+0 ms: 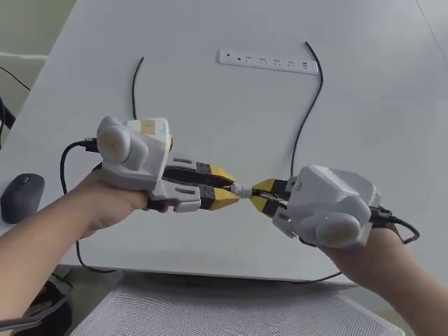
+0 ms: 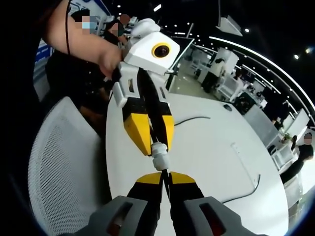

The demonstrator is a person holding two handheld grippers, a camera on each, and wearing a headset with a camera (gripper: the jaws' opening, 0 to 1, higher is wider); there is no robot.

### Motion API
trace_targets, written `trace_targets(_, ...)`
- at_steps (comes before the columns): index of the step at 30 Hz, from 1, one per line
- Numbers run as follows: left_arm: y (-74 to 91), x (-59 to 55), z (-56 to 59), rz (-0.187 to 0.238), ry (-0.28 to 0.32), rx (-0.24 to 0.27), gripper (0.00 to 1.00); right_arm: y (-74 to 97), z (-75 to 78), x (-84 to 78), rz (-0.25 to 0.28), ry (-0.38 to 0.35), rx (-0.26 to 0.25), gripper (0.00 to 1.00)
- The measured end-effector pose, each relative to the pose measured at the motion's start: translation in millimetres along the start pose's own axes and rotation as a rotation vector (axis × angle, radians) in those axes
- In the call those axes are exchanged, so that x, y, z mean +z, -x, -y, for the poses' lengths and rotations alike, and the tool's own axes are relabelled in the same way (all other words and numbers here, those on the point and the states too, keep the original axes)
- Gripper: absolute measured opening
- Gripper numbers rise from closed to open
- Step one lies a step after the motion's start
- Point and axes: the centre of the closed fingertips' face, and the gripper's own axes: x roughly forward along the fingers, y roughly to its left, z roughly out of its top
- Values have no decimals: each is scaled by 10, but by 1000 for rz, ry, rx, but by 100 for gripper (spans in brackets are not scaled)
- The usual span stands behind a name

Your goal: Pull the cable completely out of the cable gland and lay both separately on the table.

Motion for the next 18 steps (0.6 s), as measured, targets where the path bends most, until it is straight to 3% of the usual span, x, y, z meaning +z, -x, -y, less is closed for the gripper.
trace_targets(13, 23, 25, -17, 13, 3, 19, 15, 33, 82, -109, -11, -71, -6, 0)
trace_targets(18, 32, 55, -35, 27, 6, 29, 15, 51, 171, -192, -7, -146, -21, 0)
